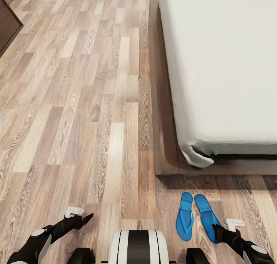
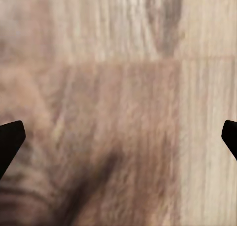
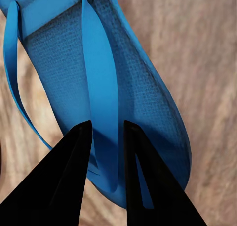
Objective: In the bedroom, move the book from the bed onto either nightstand, and place the two sandals side by side next to the bed.
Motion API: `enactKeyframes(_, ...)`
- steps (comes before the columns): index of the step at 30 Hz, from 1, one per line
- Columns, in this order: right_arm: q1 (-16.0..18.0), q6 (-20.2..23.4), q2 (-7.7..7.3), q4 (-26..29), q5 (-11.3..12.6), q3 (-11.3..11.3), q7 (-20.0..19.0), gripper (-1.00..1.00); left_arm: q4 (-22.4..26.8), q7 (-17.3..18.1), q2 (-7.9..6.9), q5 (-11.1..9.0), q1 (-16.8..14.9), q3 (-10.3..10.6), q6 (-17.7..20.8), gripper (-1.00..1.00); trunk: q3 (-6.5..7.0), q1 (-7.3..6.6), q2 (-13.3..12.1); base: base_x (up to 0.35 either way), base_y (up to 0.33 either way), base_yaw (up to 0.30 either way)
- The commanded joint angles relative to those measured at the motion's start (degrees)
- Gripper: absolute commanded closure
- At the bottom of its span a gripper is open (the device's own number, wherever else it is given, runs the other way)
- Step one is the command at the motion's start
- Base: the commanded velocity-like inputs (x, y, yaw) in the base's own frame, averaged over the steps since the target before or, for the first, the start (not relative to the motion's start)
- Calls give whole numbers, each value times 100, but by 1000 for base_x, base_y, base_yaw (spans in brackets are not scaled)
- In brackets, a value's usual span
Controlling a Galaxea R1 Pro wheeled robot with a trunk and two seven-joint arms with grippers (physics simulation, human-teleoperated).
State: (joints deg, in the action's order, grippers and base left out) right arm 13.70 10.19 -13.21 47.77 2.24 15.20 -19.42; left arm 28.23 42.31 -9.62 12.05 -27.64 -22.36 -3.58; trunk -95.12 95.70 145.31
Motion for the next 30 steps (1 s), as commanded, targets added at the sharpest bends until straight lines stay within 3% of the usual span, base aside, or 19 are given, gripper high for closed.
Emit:
enactKeyframes(1,0,45,3,6,31,18,-46,100,-2,31,4,60,-5,-41,-37,-100,-3,-1,1,1,0,0)
enactKeyframes(13,1,45,3,4,31,18,-45,100,-2,31,4,60,-5,-41,-37,-100,-69,7,5,0,0,0)
enactKeyframes(18,1,45,3,4,31,18,-45,100,-2,27,4,60,-5,-41,-37,-100,-180,20,12,0,0,0)
enactKeyframes(27,1,45,3,4,31,18,-45,100,-2,31,4,60,-4,-41,-37,-100,-180,20,12,0,0,0)
enactKeyframes(30,1,45,3,4,31,18,-45,100,-2,27,4,60,-5,-40,-37,-100,-246,27,16,0,0,0)
